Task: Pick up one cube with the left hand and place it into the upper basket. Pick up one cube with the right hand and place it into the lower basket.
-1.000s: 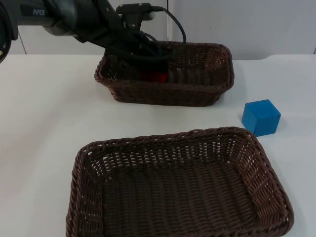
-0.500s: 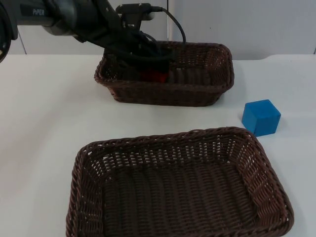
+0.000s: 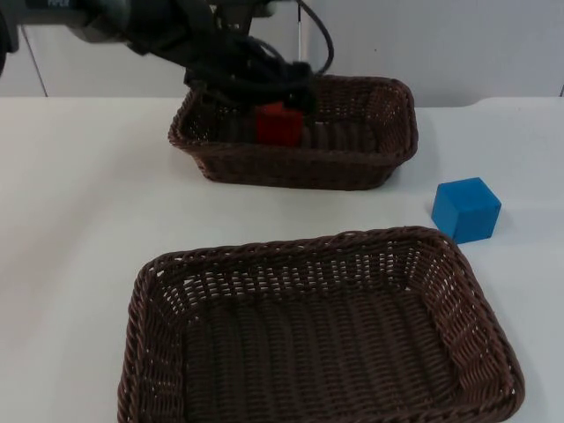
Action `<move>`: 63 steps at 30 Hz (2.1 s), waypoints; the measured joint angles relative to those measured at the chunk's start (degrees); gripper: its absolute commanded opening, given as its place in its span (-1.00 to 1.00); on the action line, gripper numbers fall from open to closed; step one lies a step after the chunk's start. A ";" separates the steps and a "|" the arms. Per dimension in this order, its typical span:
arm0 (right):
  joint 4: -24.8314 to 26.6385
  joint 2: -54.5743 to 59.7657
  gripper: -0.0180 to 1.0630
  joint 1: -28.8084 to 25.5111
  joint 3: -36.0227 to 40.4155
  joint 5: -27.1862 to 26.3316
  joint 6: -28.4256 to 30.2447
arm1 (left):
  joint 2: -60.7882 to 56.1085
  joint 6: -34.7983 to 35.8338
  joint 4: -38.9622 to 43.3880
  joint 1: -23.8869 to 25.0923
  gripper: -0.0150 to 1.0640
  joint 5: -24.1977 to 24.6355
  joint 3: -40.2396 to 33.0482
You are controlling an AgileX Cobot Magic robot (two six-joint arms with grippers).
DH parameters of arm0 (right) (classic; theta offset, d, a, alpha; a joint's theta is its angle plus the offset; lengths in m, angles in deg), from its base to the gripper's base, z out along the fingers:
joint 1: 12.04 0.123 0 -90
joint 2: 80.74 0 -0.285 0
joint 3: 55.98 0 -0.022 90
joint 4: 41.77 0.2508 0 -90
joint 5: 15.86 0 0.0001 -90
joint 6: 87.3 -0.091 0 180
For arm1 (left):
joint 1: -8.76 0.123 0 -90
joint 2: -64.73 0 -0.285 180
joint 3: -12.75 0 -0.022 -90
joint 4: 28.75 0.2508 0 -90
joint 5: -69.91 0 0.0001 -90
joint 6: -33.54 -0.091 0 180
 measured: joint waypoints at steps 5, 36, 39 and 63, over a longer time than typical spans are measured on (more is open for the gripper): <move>0.00 0.00 0.98 0.00 0.00 0.00 0.00 | -5.51 0.00 0.67 0.00 0.67 2.28 0.00; 0.00 0.00 0.98 0.00 0.00 0.00 0.00 | -25.76 14.66 19.10 0.00 0.67 21.97 0.00; 0.00 0.00 0.98 0.00 0.00 0.00 0.00 | -26.65 14.78 19.10 0.00 0.67 22.61 -0.20; 0.00 0.00 0.98 0.00 0.00 0.00 0.00 | -54.46 15.01 19.33 0.00 0.67 -1.54 -51.36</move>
